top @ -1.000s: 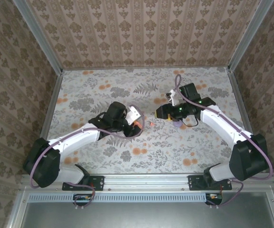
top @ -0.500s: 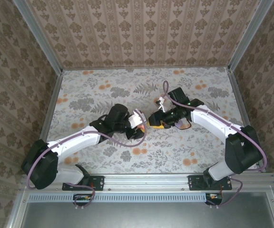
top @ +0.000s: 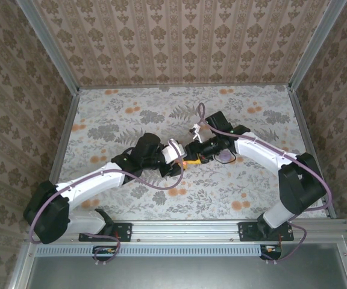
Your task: Insert wireless bluetooth earbuds into charging case
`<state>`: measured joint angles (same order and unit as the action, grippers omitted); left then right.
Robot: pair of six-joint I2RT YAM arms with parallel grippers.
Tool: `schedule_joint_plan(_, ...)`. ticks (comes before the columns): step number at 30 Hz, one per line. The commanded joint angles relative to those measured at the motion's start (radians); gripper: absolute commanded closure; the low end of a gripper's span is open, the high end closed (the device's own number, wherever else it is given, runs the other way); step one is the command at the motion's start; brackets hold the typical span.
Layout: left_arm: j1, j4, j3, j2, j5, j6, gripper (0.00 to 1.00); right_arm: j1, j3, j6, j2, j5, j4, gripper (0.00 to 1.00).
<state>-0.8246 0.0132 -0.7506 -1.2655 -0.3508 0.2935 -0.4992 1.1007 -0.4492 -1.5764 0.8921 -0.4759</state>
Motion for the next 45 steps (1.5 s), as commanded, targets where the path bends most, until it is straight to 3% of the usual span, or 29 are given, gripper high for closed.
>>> schedule_joint_plan(1, -0.008, -0.012, -0.006, 0.008, 0.0, 0.027, 0.58, -0.013, 0.03, 0.005, -0.018, 0.056, 0.006, 0.48)
schedule_joint_plan(5, -0.009, -0.01, -0.015, 0.009, -0.01, 0.023, 0.59, -0.024, 0.038, 0.016, -0.032, 0.06, 0.0, 0.51)
schedule_joint_plan(11, -0.013, -0.007, -0.023, 0.018, -0.019, 0.016, 0.59, -0.027, 0.061, 0.042, -0.044, 0.058, -0.023, 0.69)
schedule_joint_plan(15, -0.014, -0.005, -0.023, 0.028, -0.019, 0.014, 0.58, -0.027, 0.081, 0.078, -0.04, 0.05, -0.055, 0.75)
schedule_joint_plan(18, -0.012, 0.003, -0.022, 0.038, -0.042, 0.026, 0.46, -0.025, 0.09, 0.117, -0.026, 0.024, -0.085, 0.77)
schedule_joint_plan(22, -0.005, 0.026, -0.027, 0.052, -0.078, 0.023, 0.16, -0.012, 0.085, 0.148, 0.002, -0.016, -0.094, 0.77)
schedule_joint_plan(23, -0.003, 0.028, -0.026, 0.056, -0.078, 0.016, 0.13, -0.01, 0.081, 0.158, 0.01, -0.02, -0.093, 0.77)
schedule_joint_plan(29, 0.036, 0.015, -0.001, 0.107, -0.108, -0.017, 0.11, 0.017, 0.055, 0.252, 0.079, -0.049, -0.096, 0.76)
schedule_joint_plan(36, 0.124, 0.027, 0.004, 0.171, -0.279, -0.028, 0.15, 0.063, 0.034, 0.423, 0.177, -0.076, -0.122, 0.74)
schedule_joint_plan(45, 0.155, 0.087, -0.02, 0.208, -0.423, 0.091, 0.23, 0.077, 0.07, 0.763, 0.255, -0.052, -0.204, 0.74)
